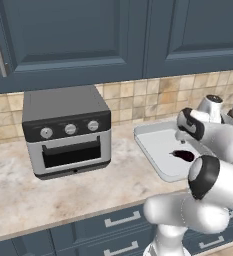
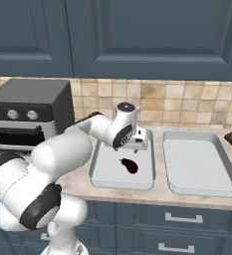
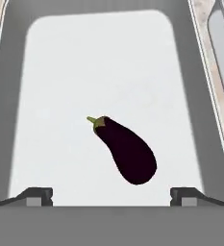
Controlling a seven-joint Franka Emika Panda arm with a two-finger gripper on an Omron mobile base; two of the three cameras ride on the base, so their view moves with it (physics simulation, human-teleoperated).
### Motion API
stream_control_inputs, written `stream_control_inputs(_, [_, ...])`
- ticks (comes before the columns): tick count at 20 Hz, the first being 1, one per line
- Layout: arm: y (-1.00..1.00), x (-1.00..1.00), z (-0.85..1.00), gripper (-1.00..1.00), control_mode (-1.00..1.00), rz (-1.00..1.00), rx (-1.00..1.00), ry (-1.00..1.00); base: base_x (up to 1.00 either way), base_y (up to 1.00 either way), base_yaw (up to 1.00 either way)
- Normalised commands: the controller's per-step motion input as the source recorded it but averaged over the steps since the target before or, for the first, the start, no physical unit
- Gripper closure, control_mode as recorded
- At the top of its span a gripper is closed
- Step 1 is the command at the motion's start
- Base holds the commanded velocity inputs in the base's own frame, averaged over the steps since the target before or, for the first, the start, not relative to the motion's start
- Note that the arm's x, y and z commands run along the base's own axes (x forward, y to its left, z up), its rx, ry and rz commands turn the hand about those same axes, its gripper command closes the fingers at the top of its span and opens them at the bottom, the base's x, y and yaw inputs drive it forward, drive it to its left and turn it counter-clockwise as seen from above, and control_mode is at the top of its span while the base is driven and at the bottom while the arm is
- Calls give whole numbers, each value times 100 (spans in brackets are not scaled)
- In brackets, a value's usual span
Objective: Place one eggplant and one steak in each tupperware on the nearby counter, to pack two identical lunches.
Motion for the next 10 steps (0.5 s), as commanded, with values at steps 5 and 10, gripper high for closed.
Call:
stream_control_inputs(5, [2,-100,49,-100,-100,-4,2,-39,0,0,0])
stream_control_inputs(10, [8,-20,5,-100,100,0,0,-9,-80,38,1])
